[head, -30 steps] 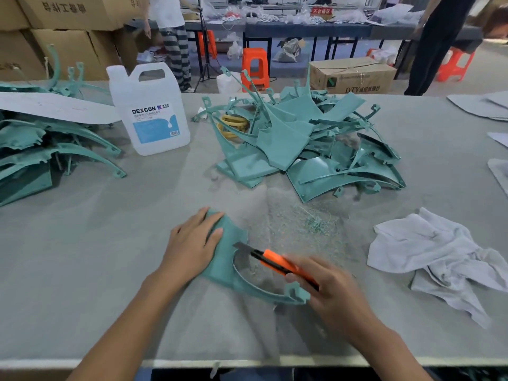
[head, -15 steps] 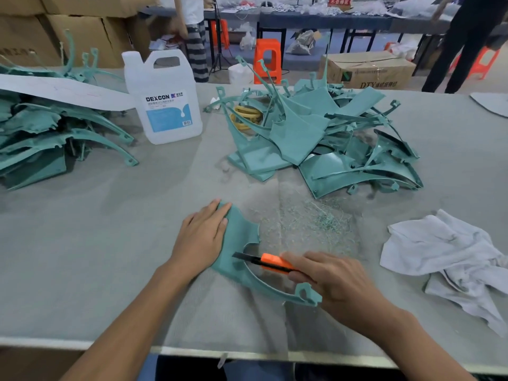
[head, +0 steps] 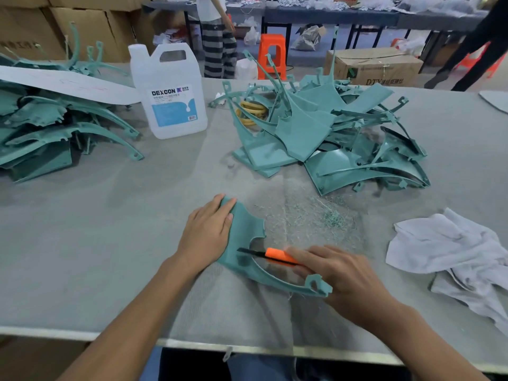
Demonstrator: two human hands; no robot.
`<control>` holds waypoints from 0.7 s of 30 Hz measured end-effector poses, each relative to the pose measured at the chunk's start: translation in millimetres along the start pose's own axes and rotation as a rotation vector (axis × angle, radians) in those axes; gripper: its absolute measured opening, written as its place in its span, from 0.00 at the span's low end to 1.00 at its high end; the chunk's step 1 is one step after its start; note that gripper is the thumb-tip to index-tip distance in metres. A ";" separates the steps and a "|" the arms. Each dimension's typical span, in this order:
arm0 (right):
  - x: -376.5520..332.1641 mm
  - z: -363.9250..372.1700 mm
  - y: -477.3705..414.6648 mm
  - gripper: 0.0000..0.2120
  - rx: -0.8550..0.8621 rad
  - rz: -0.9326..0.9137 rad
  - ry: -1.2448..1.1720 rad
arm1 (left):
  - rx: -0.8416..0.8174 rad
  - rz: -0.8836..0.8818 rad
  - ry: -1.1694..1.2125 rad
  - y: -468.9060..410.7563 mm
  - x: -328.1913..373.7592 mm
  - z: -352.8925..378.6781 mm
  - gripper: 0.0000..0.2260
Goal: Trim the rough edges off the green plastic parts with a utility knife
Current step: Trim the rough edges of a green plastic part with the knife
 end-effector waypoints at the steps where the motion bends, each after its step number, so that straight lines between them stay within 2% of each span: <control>1: 0.8 -4.8 -0.1 0.15 0.039 0.008 0.017 | -0.003 -0.002 -0.001 -0.3 0.3 0.1 0.21; 3: 0.9 -10.0 -0.1 0.15 0.086 0.033 0.054 | -0.003 -0.007 -0.003 -0.6 0.3 -0.6 0.20; 7: 1.0 -2.1 0.9 0.20 0.055 -0.001 0.019 | 0.000 0.001 -0.020 -0.5 0.9 -1.1 0.20; 9: 6.8 -5.3 3.1 0.19 0.138 0.039 0.058 | 0.008 -0.009 -0.023 -1.3 2.6 -1.0 0.20; 12: 10.6 2.4 9.4 0.27 0.259 0.170 0.018 | 0.031 -0.045 -0.021 -1.6 4.0 -2.0 0.19; 16: 12.8 7.6 15.3 0.25 0.357 0.250 0.021 | 0.043 -0.051 -0.048 0.1 6.0 -1.3 0.19; 21: 2.7 6.1 15.5 0.20 0.320 0.207 0.038 | 0.051 -0.055 -0.044 0.4 6.8 -2.6 0.19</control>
Point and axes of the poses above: each hand's wrist, its own y-axis away from the middle knuckle, its own z-axis out of the palm, x = y × z, the point moved 7 cm from there along -y, towards the middle knuckle, and after that the axes turned 6 degrees about -z, right-handed, at the moved point
